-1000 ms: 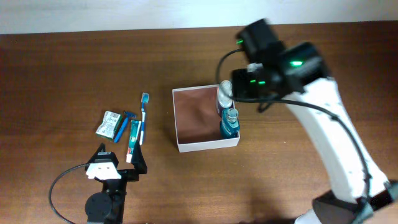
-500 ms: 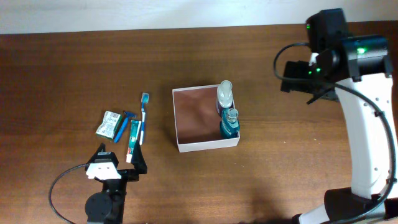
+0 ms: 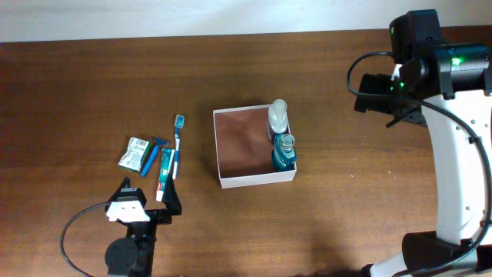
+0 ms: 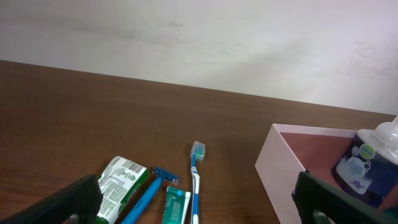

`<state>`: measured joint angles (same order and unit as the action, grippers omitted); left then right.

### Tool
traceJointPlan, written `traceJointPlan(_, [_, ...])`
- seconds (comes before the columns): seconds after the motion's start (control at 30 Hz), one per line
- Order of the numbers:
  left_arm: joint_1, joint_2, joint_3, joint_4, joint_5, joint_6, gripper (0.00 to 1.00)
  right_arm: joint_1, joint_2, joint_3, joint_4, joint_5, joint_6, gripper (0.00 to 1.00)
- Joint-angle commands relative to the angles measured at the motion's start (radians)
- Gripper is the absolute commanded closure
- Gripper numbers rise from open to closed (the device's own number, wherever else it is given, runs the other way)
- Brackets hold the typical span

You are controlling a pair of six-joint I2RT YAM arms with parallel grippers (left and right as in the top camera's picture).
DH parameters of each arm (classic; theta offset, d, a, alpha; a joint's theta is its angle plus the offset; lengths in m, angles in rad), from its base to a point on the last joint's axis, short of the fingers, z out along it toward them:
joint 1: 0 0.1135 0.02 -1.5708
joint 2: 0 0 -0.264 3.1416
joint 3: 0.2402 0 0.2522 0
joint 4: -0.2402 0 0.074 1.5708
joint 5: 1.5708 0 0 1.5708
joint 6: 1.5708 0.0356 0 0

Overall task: Pack container
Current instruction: 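Open the right gripper and raise it back to the right, then move the left gripper over the teal toothpaste tube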

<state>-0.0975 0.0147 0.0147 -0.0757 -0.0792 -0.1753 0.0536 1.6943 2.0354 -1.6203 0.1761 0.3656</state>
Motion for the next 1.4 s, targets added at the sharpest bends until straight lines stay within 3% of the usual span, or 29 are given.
traceJointPlan(0.0, [0.002, -0.009, -0.006, 0.001, -0.007, 0.016, 0.0, -0.003, -0.001, 0.007, 0.001, 0.016, -0.003, 0.01])
traceJointPlan(0.33, [0.002, -0.009, -0.006, 0.008, -0.025, 0.016, 0.01, -0.003, -0.001, 0.007, 0.001, 0.016, -0.003, 0.01])
traceJointPlan(0.57, [0.002, -0.009, 0.014, 0.004, 0.047, 0.016, 0.01, -0.003, -0.001, 0.007, 0.001, 0.016, -0.003, 0.02])
traceJointPlan(0.8, [0.002, 0.033, 0.232, -0.261, 0.01, 0.021, 0.01, -0.003, -0.001, 0.007, 0.001, 0.016, -0.003, 0.01])
traceJointPlan(1.03, [0.002, 0.312, 0.503, -0.467, 0.007, 0.125, 0.01, -0.003, -0.001, 0.007, 0.001, 0.016, -0.003, 0.02])
traceJointPlan(1.37, [0.002, 0.854, 0.728, -0.629, 0.136, 0.124, 0.01, -0.003, -0.001, 0.007, 0.001, 0.016, -0.003, 0.02])
